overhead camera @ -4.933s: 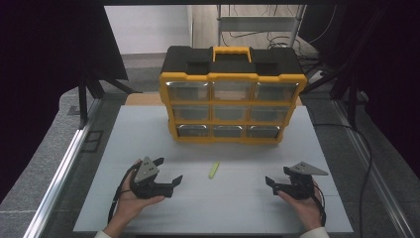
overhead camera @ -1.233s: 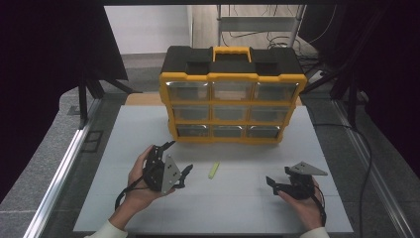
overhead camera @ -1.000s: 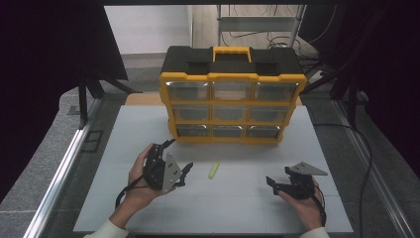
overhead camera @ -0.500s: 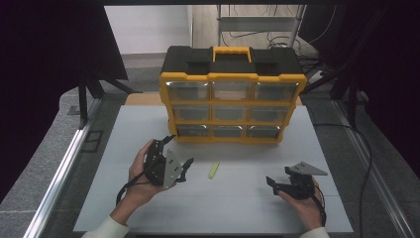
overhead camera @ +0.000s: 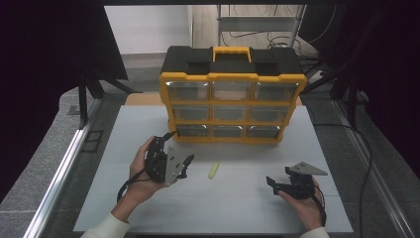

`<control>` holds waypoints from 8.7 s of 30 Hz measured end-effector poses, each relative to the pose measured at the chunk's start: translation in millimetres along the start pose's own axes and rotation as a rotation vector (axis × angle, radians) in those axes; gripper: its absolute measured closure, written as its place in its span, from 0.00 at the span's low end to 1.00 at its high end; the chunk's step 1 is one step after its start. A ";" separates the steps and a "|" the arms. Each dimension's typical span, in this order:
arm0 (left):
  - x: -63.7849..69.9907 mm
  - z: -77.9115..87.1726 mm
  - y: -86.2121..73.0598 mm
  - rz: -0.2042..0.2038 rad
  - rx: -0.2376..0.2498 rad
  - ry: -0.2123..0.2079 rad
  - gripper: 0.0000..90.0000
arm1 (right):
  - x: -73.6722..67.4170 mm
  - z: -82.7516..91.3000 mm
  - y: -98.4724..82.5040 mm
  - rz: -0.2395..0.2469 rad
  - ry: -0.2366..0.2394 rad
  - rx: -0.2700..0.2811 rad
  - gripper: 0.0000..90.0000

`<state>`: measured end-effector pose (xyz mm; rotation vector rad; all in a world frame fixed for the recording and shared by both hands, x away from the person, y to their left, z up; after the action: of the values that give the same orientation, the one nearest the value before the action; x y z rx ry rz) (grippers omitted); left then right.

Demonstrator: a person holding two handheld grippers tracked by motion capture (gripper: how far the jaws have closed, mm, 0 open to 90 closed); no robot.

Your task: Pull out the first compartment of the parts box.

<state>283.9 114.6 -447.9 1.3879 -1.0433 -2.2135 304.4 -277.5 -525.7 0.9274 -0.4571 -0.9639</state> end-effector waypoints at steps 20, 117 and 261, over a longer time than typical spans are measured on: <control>-6.7 -5.6 8.6 -0.004 0.010 0.013 0.14 | 1.4 0.8 0.2 0.000 -0.005 0.006 0.18; -32.4 -2.0 30.4 -0.022 0.093 0.061 0.14 | 2.6 0.8 -0.3 -0.004 -0.015 -0.001 0.18; -88.1 -55.9 67.2 -0.149 0.066 0.178 0.17 | 9.0 6.6 -0.1 -0.032 -0.029 0.021 0.18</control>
<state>367.6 99.9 -357.4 1.7072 -0.9877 -2.1246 304.5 -288.3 -522.7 0.9429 -0.4786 -1.0048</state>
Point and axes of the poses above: each handheld gripper's, and its own axes: z roughly backward along the jaws, y roughly out of its top, x roughly to its right, the point moved 2 cm from there along -z, roughly forward along the jaws, and after that the axes turned 3 degrees about x, right-handed, at the moved point
